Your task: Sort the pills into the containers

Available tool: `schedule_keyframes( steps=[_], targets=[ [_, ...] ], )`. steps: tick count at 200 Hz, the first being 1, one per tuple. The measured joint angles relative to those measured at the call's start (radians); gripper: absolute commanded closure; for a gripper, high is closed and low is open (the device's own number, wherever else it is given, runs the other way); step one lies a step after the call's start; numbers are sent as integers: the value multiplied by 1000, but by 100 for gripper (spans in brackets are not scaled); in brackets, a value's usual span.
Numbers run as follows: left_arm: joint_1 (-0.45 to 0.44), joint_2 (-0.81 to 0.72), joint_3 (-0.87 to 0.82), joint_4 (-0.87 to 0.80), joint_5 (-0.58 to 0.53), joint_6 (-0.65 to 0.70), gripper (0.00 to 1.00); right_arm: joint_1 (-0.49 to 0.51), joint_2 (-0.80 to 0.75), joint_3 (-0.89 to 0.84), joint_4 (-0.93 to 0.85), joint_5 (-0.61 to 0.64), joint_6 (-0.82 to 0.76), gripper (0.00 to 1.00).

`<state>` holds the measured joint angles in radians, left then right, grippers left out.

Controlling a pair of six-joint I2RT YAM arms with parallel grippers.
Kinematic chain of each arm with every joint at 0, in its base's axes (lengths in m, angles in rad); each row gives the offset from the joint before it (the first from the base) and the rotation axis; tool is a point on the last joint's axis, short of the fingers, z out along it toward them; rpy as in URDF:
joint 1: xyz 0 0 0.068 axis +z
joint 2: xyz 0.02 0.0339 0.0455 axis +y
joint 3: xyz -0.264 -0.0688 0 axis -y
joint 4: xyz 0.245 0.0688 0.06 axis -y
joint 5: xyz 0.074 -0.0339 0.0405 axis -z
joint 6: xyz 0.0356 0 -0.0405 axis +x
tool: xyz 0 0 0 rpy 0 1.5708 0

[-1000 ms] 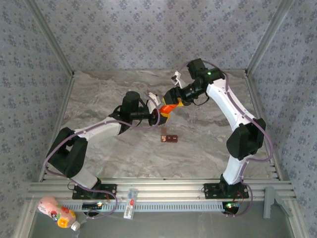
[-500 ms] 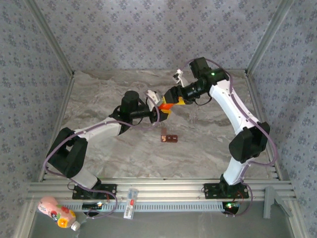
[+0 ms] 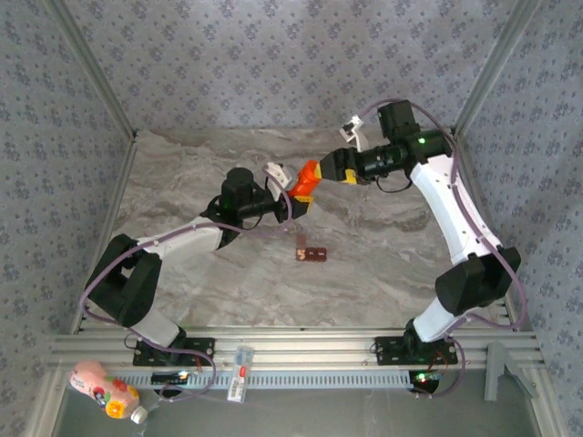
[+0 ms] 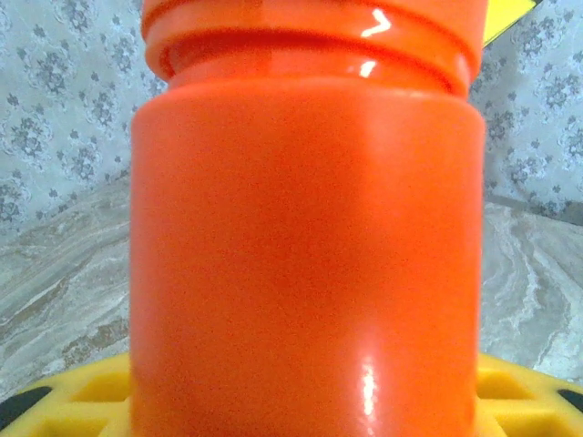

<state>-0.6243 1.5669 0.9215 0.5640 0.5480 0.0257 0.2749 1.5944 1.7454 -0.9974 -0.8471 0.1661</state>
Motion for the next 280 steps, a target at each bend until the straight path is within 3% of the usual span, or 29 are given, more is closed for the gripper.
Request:
schedule_keyframes(
  steps=[33, 75, 143, 280],
  targets=[
    [0, 0, -21, 55, -8, -53, 100, -56, -77, -113, 119, 10, 80, 22],
    [0, 0, -47, 167, -11, -168, 100, -59, -195, -290, 378, 94, 249, 39],
    [0, 0, -61, 340, 21, -355, 100, 12, -288, -344, 652, 175, 297, 22],
    [-6, 0, -38, 408, 92, -499, 100, 137, -234, -347, 753, 179, 158, 20]
  ],
)
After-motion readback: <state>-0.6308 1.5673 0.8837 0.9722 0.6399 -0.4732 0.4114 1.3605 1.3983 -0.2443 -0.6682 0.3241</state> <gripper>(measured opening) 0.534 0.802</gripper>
